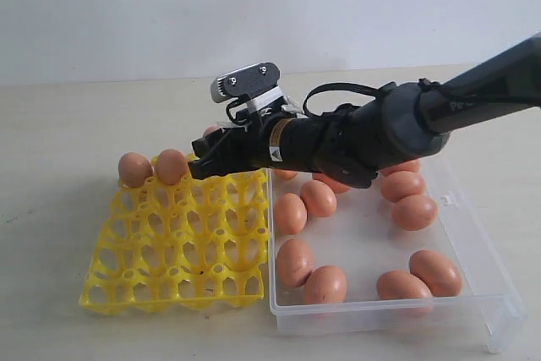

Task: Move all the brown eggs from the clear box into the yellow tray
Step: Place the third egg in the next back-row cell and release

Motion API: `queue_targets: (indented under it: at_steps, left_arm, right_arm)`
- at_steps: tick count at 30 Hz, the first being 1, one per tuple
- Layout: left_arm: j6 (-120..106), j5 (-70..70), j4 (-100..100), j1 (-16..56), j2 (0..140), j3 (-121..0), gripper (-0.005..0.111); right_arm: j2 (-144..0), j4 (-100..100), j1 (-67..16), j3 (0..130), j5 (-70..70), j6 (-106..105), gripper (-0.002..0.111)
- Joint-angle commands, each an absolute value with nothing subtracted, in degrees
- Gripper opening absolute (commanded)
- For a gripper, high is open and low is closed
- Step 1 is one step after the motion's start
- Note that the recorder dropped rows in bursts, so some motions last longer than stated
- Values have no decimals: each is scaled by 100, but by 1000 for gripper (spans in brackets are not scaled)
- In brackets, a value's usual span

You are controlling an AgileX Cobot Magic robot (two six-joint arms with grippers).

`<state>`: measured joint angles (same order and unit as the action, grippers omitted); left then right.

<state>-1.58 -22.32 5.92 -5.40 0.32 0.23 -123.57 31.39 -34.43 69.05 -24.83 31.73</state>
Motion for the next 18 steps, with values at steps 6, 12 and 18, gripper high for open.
queue_targets:
  at_steps: [6, 12, 18]
  left_arm:
    - [-124, -2179, 578, -513, 0, 0, 0]
    - [-124, -2179, 578, -513, 0, 0, 0]
    - [-124, -2179, 578, -513, 0, 0, 0]
  right_arm:
    - [-12797, 3565, -3432, 7412, -2717, 3664, 0]
    - [-12986, 4233, -3432, 7495, -3063, 4512, 22]
    - [-12986, 4257, -3432, 7521, -3092, 4744, 60]
